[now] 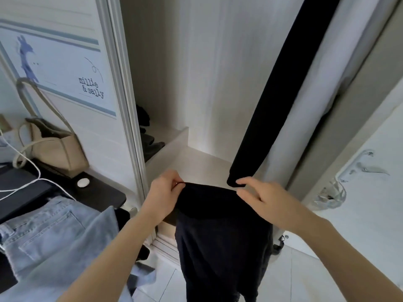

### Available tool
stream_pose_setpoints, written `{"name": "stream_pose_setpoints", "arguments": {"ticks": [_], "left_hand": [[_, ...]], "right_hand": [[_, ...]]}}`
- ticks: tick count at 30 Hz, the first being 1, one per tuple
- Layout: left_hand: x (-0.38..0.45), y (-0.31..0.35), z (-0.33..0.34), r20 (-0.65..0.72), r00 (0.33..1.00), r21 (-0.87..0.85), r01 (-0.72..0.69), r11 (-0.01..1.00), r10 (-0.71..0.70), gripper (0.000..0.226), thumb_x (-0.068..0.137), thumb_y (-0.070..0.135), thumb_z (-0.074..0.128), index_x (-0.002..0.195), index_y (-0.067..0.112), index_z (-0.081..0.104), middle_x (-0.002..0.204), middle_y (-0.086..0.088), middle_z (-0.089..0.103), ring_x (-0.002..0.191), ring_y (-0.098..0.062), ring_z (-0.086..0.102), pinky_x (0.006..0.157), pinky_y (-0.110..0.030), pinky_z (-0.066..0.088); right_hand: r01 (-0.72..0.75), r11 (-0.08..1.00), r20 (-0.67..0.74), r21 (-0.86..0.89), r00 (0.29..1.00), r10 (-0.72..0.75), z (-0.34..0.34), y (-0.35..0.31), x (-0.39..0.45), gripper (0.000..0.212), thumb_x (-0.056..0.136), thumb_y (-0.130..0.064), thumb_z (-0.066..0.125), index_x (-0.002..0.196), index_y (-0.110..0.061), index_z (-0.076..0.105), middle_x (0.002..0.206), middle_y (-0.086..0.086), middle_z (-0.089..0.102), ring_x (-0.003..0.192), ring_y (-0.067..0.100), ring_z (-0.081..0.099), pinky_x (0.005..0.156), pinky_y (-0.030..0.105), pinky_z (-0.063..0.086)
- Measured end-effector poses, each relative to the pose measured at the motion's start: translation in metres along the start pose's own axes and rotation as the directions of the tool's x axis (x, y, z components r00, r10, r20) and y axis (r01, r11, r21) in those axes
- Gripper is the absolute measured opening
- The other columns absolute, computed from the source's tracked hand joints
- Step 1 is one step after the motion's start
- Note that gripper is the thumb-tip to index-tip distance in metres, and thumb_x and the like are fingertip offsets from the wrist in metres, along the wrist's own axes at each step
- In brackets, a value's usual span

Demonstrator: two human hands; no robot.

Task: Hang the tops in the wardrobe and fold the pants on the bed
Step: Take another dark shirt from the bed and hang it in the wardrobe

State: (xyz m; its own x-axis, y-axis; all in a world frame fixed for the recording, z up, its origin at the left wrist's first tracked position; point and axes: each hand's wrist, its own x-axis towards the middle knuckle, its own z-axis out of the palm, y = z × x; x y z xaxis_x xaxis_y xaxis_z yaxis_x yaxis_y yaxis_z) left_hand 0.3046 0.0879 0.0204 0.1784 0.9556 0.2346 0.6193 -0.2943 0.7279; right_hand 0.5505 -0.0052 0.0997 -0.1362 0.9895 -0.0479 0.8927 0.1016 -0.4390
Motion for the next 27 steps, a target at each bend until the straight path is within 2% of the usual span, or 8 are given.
{"name": "stream_pose_setpoints", "arguments": {"ticks": [2,5,8,11,15,20,23,27], "left_hand": [[0.001,0.013,-0.013,-0.017,1.0,-0.117,-0.005,0.993,0.003,0.01,0.095,0.015,0.059,0.085,0.017,0.059,0.084,0.007,0.059,0.078,-0.003,0.054,0.066,-0.009,0.04],[0.002,0.022,-0.028,0.061,0.998,-0.225,0.023,0.974,-0.009,0.012,0.096,0.021,0.057,0.084,0.022,0.057,0.084,0.009,0.06,0.082,-0.007,0.057,0.073,-0.019,0.042],[0.004,0.017,-0.044,0.189,0.98,-0.167,-0.024,0.986,0.056,0.013,0.096,0.026,0.057,0.083,0.026,0.057,0.081,0.01,0.063,0.084,-0.008,0.061,0.083,-0.024,0.046],[0.005,0.017,-0.052,0.232,0.963,0.04,-0.15,0.988,0.137,0.016,0.099,0.03,0.051,0.083,0.03,0.048,0.076,0.008,0.061,0.075,-0.01,0.06,0.074,-0.028,0.049],[0.01,0.025,-0.049,0.228,0.959,0.106,-0.195,0.975,0.167,0.013,0.101,0.036,0.044,0.092,0.026,0.041,0.059,0.006,0.05,0.052,-0.007,0.049,0.052,-0.018,0.034],[0.024,0.037,-0.043,0.302,0.938,0.359,-0.277,0.891,0.17,0.033,0.092,0.062,0.046,0.107,0.034,0.051,0.059,0.009,0.05,0.059,-0.005,0.055,0.06,-0.026,0.044],[0.037,0.034,-0.047,0.16,0.978,0.317,-0.177,0.932,0.131,0.036,0.098,0.051,0.041,0.095,0.024,0.065,0.069,0.007,0.061,0.071,-0.015,0.063,0.064,-0.03,0.05],[0.058,0.034,-0.08,-0.13,0.991,0.003,0.005,1.0,-0.004,0.024,0.098,0.027,0.053,0.079,0.021,0.067,0.066,0.001,0.063,0.059,-0.012,0.061,0.058,-0.026,0.048]], "right_hand": [[-0.066,0.942,-0.005,-0.329,0.998,0.068,0.011,-0.001,0.008,0.055,0.09,-0.067,0.037,0.136,-0.036,0.037,0.069,-0.013,0.052,0.062,0.007,0.053,0.057,0.023,0.044],[-0.156,0.833,-0.119,-0.531,0.987,0.109,0.021,-0.002,0.025,0.037,0.094,-0.053,0.045,0.117,-0.024,0.054,0.086,-0.004,0.059,0.083,0.019,0.062,0.064,0.032,0.05],[-0.286,0.877,-0.331,-0.387,0.93,0.157,0.014,-0.003,0.041,0.018,0.095,-0.039,0.051,0.096,-0.024,0.059,0.083,-0.002,0.061,0.083,0.022,0.062,0.057,0.029,0.039],[-0.316,0.928,-0.476,-0.198,0.859,0.191,0.002,-0.005,0.052,0.012,0.09,-0.026,0.052,0.085,-0.026,0.062,0.075,-0.003,0.065,0.076,0.022,0.061,0.06,0.032,0.051],[-0.233,0.968,-0.558,-0.095,0.818,0.142,-0.011,-0.021,0.063,0.019,0.091,-0.021,0.05,0.097,-0.027,0.067,0.073,-0.003,0.065,0.076,0.019,0.058,0.062,0.034,0.051],[0.033,0.998,-0.558,-0.055,0.828,-0.058,-0.018,-0.049,0.083,0.012,0.091,-0.017,0.055,0.096,-0.019,0.066,0.083,-0.007,0.046,0.078,0.012,0.048,0.068,0.024,0.038],[0.096,0.989,-0.523,0.11,0.852,-0.025,-0.022,-0.054,0.098,0.01,0.095,-0.018,0.049,0.09,-0.026,0.051,0.085,-0.007,0.046,0.072,0.005,0.047,0.062,0.016,0.035],[0.086,0.975,-0.423,0.205,0.906,0.009,-0.021,-0.051,0.122,0.016,0.094,-0.013,0.044,0.092,-0.027,0.037,0.076,0.001,0.057,0.063,0.015,0.053,0.057,0.035,0.047]]}}
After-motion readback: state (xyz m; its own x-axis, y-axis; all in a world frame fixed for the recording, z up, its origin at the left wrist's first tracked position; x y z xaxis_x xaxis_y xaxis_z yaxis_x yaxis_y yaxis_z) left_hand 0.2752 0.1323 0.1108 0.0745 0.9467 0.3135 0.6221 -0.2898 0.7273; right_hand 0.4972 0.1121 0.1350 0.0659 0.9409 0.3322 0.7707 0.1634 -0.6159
